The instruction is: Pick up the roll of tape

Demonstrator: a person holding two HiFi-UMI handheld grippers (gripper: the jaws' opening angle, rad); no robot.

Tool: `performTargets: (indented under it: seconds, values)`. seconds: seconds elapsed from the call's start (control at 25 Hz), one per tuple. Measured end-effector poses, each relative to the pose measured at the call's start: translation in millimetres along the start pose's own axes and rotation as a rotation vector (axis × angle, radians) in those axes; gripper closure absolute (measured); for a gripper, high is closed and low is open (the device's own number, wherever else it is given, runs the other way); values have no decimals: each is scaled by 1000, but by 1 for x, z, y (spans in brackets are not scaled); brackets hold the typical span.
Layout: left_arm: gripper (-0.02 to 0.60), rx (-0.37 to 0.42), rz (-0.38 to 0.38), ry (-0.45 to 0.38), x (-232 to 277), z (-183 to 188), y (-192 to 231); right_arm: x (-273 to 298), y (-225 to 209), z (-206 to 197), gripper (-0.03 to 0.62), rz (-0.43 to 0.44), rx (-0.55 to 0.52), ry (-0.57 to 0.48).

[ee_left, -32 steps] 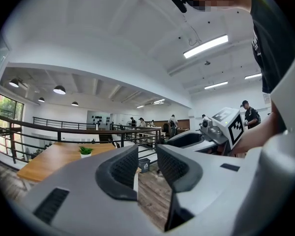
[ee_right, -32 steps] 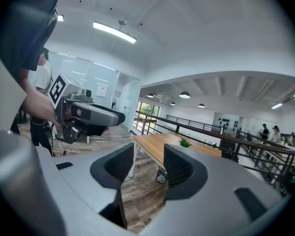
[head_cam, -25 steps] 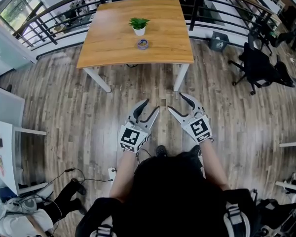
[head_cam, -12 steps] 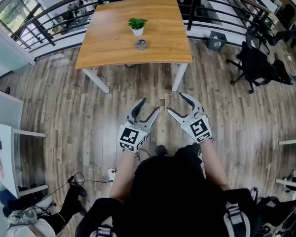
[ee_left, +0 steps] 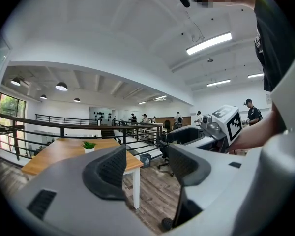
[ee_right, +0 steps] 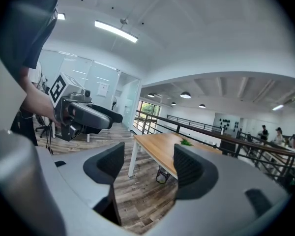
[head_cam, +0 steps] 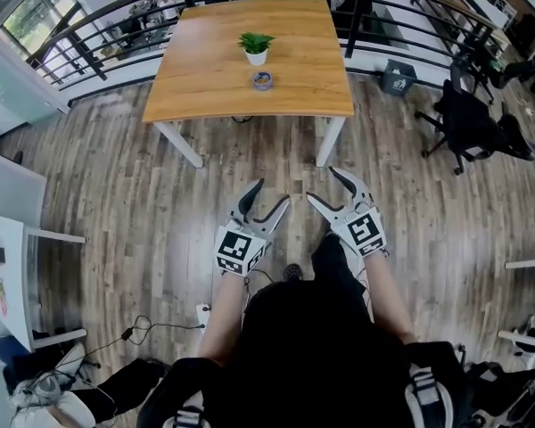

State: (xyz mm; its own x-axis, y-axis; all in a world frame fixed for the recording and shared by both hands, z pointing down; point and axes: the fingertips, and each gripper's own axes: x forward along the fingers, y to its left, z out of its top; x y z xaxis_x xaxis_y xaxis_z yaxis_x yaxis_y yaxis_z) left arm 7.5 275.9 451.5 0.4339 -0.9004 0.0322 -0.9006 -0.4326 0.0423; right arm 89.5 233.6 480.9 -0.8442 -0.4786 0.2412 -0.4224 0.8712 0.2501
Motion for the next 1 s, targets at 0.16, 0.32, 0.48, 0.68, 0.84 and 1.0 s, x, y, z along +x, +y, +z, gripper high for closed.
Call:
performTargets:
  seconds: [0.16,0.32,0.48,0.68,0.84,1.0]
  values:
    - [313,-8,15,2,6,-3,3,3,-6,-3,286,10,11,-2]
    - [313,-9,20,13,13,-4,6,8,-19,-1,286,1,20,-16]
    - [313,-16,36,18,18,-5,13,17,-27,-2,286,6,18,-25]
    - [313,-21,43,22,31,-3,22,23,-42,-5,286,9,26,-17]
    - [313,-27,53,34,43,-6,31,33,-55,-10,286,29,24,14]
    - [314,-28,60,49,57,-7,44,46,-70,-12,286,37,32,20]
